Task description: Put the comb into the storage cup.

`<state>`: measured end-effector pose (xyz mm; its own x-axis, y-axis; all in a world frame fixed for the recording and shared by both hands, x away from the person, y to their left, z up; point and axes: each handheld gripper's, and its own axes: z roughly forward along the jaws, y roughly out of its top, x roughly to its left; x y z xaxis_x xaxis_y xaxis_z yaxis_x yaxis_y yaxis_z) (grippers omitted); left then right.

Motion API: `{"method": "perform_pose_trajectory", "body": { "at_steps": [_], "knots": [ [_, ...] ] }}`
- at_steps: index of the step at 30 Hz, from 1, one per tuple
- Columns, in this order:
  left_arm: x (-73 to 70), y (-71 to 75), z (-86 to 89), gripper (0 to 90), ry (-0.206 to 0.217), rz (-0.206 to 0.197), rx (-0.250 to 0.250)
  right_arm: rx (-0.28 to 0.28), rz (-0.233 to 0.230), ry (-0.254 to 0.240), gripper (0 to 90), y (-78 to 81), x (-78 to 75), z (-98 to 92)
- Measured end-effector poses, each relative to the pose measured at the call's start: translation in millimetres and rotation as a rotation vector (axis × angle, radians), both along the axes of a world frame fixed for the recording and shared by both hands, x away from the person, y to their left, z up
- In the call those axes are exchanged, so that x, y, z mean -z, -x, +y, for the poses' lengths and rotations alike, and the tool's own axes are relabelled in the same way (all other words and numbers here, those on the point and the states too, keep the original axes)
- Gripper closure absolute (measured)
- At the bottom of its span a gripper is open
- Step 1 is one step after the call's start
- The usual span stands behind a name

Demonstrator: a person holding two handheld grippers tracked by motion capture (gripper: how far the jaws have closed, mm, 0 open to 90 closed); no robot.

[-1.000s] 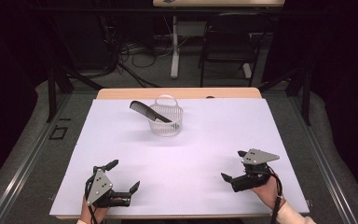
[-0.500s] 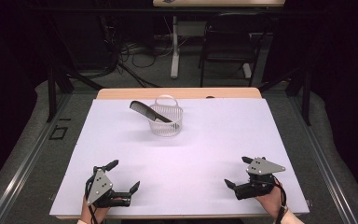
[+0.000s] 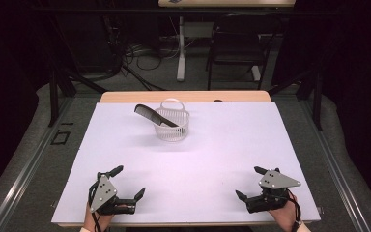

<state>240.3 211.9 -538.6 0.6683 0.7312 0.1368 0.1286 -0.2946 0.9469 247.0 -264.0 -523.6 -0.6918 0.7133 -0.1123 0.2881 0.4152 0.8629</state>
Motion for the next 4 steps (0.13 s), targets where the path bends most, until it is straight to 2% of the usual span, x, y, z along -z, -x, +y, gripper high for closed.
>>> {"method": "perform_pose_trajectory", "body": {
  "at_steps": [2,4],
  "knots": [
    [-0.2,-0.5,-0.2,0.5,-0.001,0.000,-0.001,-0.011,0.000,-0.009,0.0,-1.4,0.9,-1.5],
    [-0.3,-0.7,-0.4,0.4,-0.003,0.001,0.000,-0.007,-0.002,0.002,0.0,-4.3,4.0,-3.7]
  ]
}}
